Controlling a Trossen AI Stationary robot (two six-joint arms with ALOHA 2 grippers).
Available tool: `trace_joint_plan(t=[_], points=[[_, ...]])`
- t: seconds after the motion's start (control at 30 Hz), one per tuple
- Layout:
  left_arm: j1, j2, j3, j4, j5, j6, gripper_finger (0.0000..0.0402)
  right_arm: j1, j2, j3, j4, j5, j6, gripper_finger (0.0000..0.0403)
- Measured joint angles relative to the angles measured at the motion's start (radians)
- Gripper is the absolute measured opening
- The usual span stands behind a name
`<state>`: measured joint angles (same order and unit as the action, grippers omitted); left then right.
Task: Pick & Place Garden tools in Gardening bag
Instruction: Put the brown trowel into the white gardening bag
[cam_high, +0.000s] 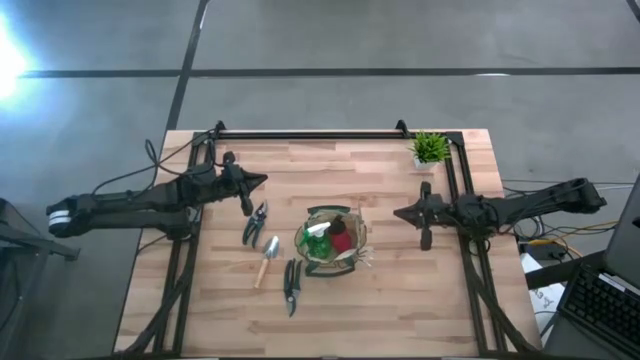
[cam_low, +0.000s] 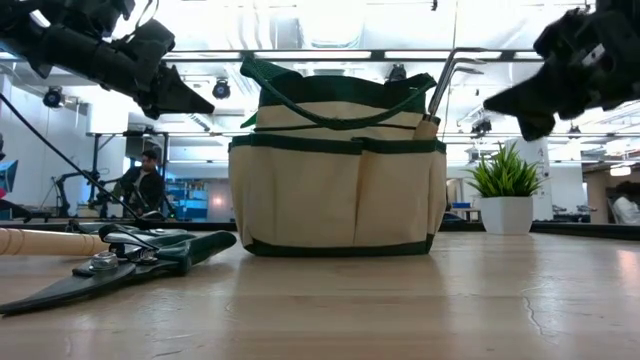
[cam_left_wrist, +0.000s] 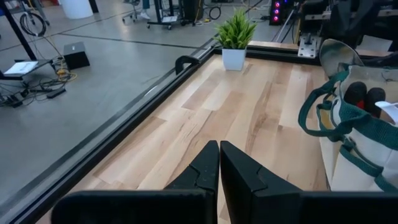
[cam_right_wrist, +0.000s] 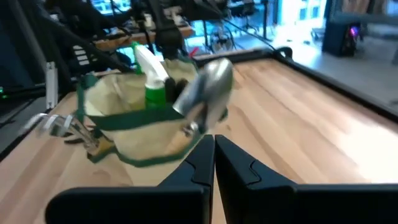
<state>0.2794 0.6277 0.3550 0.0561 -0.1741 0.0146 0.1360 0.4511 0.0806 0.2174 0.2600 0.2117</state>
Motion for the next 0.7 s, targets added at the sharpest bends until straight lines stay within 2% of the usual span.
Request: trace_joint_plan(t=[0.27,0.43,0.57,0.7], points=[[0.001,0.000,0.000,-0.004,0.000,-0.018,0.0020,0.001,0.000,-0.038,0.000,0.081,0.125,0.0008],[0.001,0.000,0.000,-0.033,0.034,-0.055,0.0029,0.001,0.000,-0.031,0.001,0.084,0.084,0.0008],[0.000,0.000,0.000,-0.034,0.066,-0.082,0.0078,0.001,0.000,-0.025,0.002,0.084,0.044,0.0008],[0.001,0.000,0.000,-0.041,0.091,-0.163,0.0152,0.001,0.001,-0.025,0.002,0.083,0.115,0.0008]])
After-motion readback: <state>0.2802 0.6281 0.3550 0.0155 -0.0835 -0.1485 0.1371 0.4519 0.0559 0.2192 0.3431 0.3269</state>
